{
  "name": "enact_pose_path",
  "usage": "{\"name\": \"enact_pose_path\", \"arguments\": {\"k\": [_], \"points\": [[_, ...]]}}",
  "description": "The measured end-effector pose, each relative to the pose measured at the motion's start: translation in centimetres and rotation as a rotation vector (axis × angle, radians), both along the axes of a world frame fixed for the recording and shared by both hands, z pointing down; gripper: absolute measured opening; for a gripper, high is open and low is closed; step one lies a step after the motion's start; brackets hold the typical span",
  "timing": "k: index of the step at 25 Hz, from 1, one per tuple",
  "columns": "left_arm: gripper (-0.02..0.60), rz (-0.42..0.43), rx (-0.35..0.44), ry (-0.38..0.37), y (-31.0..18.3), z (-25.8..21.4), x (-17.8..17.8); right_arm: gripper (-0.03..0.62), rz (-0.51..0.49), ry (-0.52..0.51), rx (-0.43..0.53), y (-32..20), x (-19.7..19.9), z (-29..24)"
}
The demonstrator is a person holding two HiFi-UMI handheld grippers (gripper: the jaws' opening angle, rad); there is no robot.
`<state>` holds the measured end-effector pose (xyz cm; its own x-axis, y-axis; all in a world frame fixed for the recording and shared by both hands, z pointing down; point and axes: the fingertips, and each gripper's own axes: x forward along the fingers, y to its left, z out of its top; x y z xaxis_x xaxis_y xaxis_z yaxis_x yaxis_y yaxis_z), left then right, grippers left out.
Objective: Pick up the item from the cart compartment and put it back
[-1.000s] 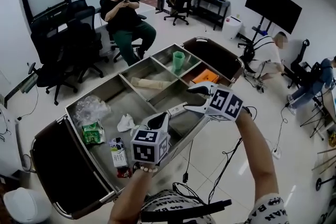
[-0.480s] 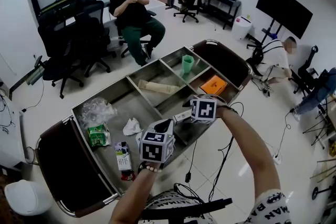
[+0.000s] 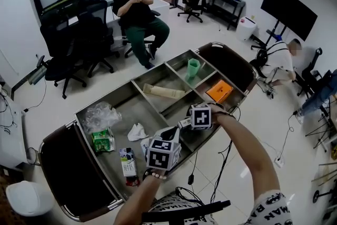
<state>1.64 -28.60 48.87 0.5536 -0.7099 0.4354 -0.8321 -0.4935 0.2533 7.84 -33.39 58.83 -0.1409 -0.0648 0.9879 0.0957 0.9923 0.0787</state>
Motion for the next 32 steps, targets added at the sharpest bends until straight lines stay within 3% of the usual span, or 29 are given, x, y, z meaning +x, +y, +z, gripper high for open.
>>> {"name": "enact_pose_path", "arguments": {"k": [6, 12, 21, 28, 32], "points": [[0.005, 0.001, -0.005, 0.008, -0.3, 0.3, -0.3, 0.185, 0.000, 0.018, 0.042, -0.8, 0.1, 0.3], [0.005, 0.004, -0.001, 0.028, -0.4, -0.1, -0.1, 0.175, 0.108, -0.091, 0.085, -2.3, 0.0, -1.5], [0.005, -0.009, 0.031, 0.050, -0.5, -1.1, -0.3, 0.172, 0.350, -0.393, 0.206, -3.7, 0.1, -8.2], [0.005, -0.022, 0.068, 0.054, -0.3, -2.3, -0.3, 0.169, 0.622, -0.703, 0.261, -3.9, 1.5, -15.2], [0.005, -0.010, 0.118, 0.051, -0.3, -3.2, -0.1, 0.167, 0.713, -0.902, 0.293, -2.6, 2.7, -19.9]]}}
